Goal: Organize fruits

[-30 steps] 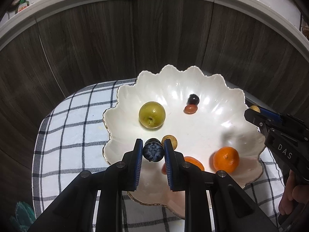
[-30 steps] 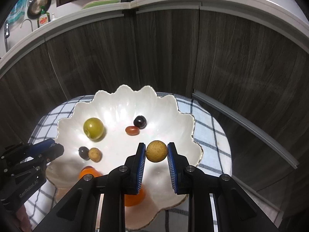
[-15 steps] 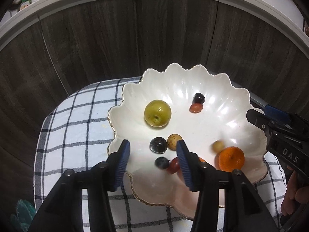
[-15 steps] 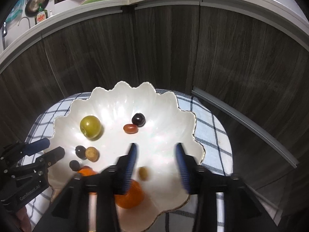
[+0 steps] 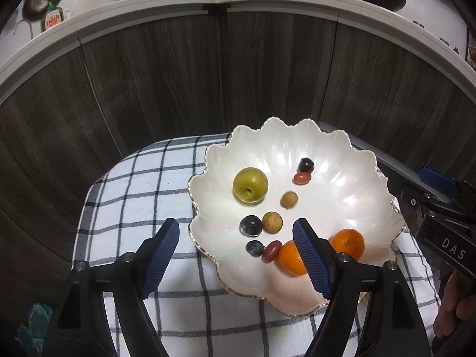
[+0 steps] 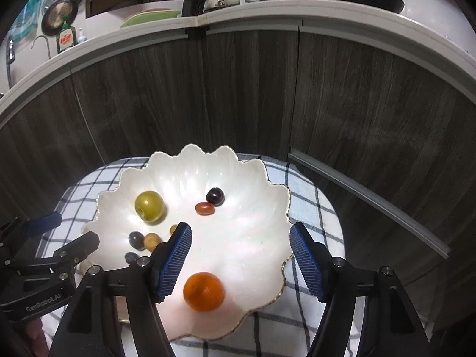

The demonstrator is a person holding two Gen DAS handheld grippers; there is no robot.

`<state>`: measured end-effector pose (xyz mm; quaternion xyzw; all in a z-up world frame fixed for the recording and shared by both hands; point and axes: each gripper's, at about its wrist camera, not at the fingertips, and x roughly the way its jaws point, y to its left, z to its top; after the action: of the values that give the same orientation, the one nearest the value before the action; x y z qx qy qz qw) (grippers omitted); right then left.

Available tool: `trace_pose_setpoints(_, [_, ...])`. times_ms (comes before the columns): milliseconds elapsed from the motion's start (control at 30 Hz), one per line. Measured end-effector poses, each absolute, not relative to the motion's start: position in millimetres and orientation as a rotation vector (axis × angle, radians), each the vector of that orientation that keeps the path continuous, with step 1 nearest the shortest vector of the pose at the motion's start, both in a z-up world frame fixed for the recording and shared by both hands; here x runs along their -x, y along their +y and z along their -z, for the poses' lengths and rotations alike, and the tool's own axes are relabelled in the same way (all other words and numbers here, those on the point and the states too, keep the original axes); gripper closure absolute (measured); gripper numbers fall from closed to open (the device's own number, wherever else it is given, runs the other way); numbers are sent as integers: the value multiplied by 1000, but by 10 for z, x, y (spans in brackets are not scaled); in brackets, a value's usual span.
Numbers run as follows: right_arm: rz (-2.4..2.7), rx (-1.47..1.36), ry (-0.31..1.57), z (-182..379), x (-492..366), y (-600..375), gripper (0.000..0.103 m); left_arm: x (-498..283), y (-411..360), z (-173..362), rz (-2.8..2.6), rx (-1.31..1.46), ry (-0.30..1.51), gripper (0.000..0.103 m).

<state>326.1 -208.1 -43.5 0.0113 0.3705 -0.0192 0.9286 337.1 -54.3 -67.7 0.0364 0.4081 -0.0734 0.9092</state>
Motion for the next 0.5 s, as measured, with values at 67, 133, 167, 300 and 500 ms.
trace_pose_setpoints(67, [40,-21,751,392,-3226,-2068,34,-3332,-528,630,147,-75,832,23])
trace_pose_setpoints(133, [40,-20,743,344,-3181,-2054,33,-3287,-510,579,144,-74,823,23])
trace_pose_setpoints(167, [41,-19,738,317,-3150,-2046,33,-3266,-501,558,142,-74,820,22])
trace_pose_setpoints(300, [44,-17,726,238,-3056,-2007,34,-3166,-449,467,133,-71,805,22])
trace_pose_setpoints(500, [48,-15,705,121,-2888,-1949,33,-3013,-395,343,120,-77,780,22])
